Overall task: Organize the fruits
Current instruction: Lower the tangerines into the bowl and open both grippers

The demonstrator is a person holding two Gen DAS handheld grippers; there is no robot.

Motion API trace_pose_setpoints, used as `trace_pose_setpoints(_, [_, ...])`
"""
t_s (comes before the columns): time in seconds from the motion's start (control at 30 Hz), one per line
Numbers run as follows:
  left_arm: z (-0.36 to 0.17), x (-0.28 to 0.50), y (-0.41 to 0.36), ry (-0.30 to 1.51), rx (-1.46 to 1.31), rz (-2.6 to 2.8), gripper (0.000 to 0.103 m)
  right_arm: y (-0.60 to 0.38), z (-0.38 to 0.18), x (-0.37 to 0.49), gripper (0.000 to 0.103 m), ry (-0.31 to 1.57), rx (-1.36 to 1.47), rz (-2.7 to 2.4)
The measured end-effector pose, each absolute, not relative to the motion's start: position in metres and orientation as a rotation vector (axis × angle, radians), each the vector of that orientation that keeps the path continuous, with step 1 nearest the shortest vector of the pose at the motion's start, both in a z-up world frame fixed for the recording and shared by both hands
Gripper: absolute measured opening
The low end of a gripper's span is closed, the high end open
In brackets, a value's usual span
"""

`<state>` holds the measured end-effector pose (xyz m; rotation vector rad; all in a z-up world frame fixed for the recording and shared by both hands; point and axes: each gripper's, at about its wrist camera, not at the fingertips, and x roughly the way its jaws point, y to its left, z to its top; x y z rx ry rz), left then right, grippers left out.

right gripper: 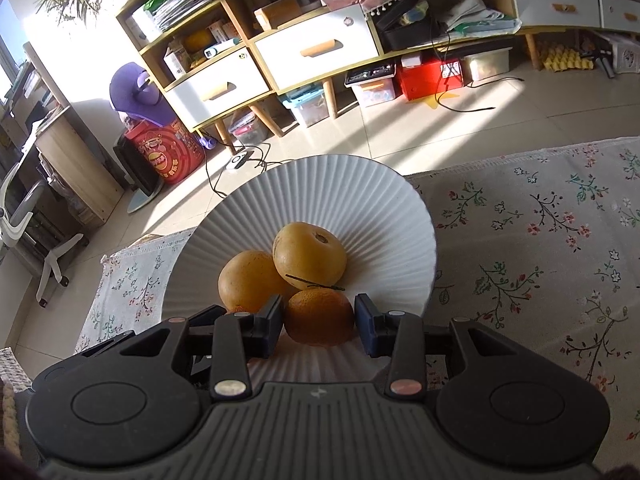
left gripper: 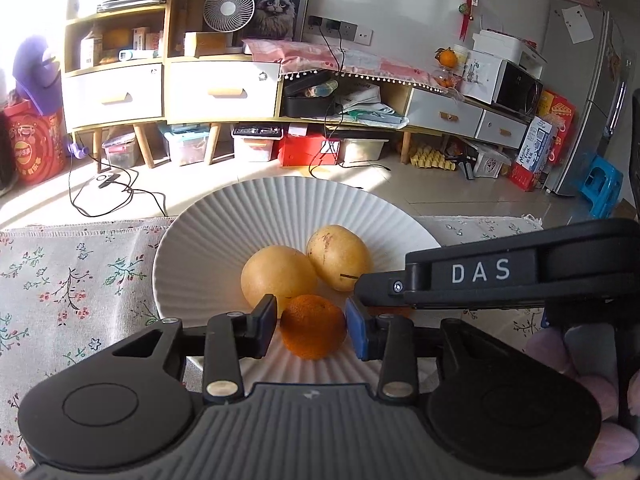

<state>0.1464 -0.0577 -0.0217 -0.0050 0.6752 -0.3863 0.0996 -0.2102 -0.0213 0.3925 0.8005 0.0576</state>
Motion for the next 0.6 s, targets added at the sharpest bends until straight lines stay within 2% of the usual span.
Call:
trace_pose_setpoints(0.07, [-0.022, 0.147, -0.057, 0.681, -0.002, -0.377, 0.038, -0.211, -0.019, 0.099, 0.037, 0.793, 0.398, 0.058])
trace_pose_setpoints(0.27, [-0.018, 0.146, -0.051, 0.686, -0.019, -0.365, 0.054, -0.213, -0.013, 0.096, 0.047, 0.787, 0.405, 0.052])
trace_pose_setpoints(0.6, [-0.007, 0.131, -0.044, 0.688, -0.003, -0.382, 0.074, -0.208, -0.004, 0.083, 0.070, 0.793, 0.369, 0.031])
